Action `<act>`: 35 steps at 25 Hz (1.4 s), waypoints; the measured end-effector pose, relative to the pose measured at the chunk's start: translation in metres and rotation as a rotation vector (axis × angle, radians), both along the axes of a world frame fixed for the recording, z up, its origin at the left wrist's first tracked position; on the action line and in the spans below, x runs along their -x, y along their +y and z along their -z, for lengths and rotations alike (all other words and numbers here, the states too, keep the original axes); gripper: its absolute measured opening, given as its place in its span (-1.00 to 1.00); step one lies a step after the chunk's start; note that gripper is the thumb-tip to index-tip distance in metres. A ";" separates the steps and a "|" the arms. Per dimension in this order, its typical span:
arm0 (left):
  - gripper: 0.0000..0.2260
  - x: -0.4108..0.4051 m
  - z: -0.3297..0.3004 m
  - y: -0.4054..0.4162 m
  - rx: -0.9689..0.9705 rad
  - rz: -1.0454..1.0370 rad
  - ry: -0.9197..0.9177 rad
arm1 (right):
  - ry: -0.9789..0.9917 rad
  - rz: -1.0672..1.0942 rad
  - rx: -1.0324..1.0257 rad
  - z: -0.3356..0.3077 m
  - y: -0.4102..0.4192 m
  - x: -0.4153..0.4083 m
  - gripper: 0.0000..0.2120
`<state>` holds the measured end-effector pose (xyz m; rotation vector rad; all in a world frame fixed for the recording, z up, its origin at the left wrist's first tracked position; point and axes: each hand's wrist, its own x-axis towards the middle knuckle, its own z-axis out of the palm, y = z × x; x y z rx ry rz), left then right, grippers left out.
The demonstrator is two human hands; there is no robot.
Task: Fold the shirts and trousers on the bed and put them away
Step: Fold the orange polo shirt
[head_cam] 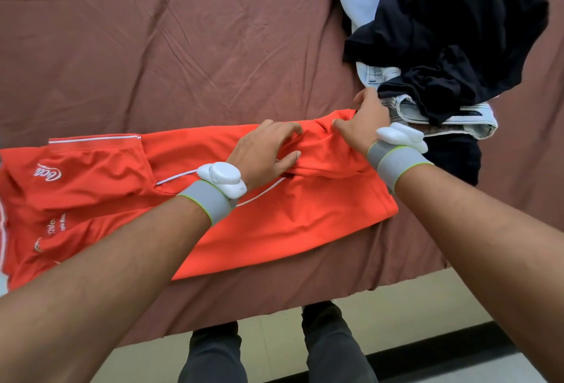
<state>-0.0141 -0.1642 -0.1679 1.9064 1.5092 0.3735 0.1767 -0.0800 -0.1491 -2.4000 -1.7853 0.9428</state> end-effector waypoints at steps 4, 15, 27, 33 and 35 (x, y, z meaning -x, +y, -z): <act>-0.68 -0.004 0.002 0.001 0.011 -0.013 0.009 | 0.011 0.011 0.073 0.003 0.002 -0.003 -0.49; -0.70 -0.001 0.014 -0.001 -0.014 -0.067 0.021 | 0.148 0.484 -0.205 -0.007 0.023 -0.002 -0.73; -0.59 0.017 0.016 -0.016 -0.188 -0.043 0.178 | 0.140 0.273 -0.094 -0.008 0.014 -0.011 -0.60; -0.74 0.017 0.015 -0.011 -0.223 -0.077 0.150 | 0.057 0.184 -0.242 -0.014 0.030 -0.007 -0.63; -0.74 0.020 0.019 -0.016 -0.153 -0.128 0.151 | -0.101 -0.188 -0.349 -0.021 0.014 -0.005 -0.62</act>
